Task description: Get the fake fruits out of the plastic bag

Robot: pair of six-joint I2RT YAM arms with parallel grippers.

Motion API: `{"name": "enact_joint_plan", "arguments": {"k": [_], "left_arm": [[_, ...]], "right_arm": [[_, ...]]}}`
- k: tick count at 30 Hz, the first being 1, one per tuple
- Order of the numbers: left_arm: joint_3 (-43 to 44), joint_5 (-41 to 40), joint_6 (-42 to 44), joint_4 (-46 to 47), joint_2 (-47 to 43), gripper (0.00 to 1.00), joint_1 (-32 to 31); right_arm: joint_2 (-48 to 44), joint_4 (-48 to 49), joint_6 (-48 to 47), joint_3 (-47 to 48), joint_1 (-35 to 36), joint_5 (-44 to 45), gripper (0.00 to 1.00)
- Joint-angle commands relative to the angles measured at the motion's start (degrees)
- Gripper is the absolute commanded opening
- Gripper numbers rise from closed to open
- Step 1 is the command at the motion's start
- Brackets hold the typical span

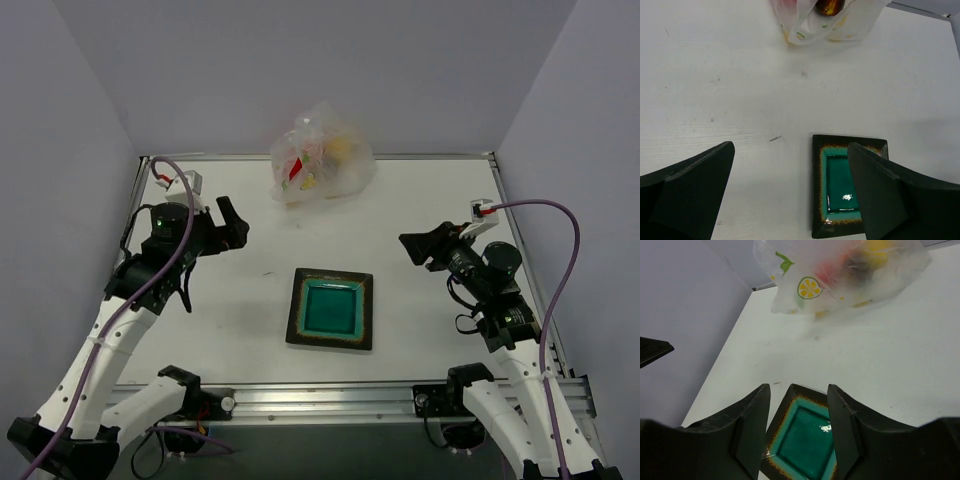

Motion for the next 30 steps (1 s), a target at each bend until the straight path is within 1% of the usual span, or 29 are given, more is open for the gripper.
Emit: {"name": "enact_joint_plan", "arguments": {"k": [1,4,7,8,11,12,13,14,16,17,18,19,24,26,30], "left_arm": [[2.7,-1.0,1.2,0.4,2.6,0.94,0.3],[5.2,-3.3,1.2,0.6,5.9,0.94,0.3],[7.6,-3.9,1.2,4.0,10.2,0.94,0.3],[8.3,-4.3,1.3,4.7,11.5,0.94,0.5],[12.4,-4.4,1.7,6.8,17.3,0.94,2.2],[13.5,-3.5,1.8,7.7,20.4,0.94,3.1],[14.3,-2.0,1.8,10.3,21.8,0.94,3.9],[15.6,2.2,1.6,11.7,23.5,0.95,5.0],[17.2,7.0,-0.2,16.0,28.6,0.96,8.5],[18.8,12.6,-0.9,17.6,32.1,0.97,9.6],[19.7,15.0,-0.7,19.1,33.8,0.97,11.0],[20.8,17.0,-0.1,21.2,35.4,0.97,11.3],[30.5,26.4,5.7,20.5,46.6,0.96,11.7],[32.1,28.5,6.3,21.2,48.8,0.94,11.7],[34.2,34.0,6.3,24.0,52.7,0.94,11.5]], "right_arm": [[-0.1,3.1,-0.1,1.1,0.4,-2.1,0.45],[0.8,3.1,-0.2,1.0,0.6,-2.0,0.44],[1.8,3.3,-0.1,0.7,0.8,-2.0,0.37],[1.9,3.4,0.0,0.7,0.9,-2.0,0.28],[2.4,5.7,1.8,-0.5,1.5,-3.4,0.11],[2.7,6.5,2.2,-0.8,1.7,-3.8,0.1],[3.3,7.6,2.5,-1.3,1.9,-4.3,0.09],[3.6,7.9,2.7,-1.4,2.4,-4.3,0.09],[4.8,8.0,2.6,-1.1,3.1,-4.1,0.09],[5.0,8.1,2.3,-1.1,3.6,-3.8,0.09],[5.4,8.3,2.3,-1.1,3.9,-3.6,0.09],[5.7,8.7,2.3,-1.5,4.4,-3.2,0.1],[8.8,11.1,2.4,-2.0,7.5,-1.4,0.1],[10.1,11.6,1.8,-1.6,8.9,-0.4,0.1],[14.2,12.3,0.6,-0.4,13.3,3.6,0.11]]}}
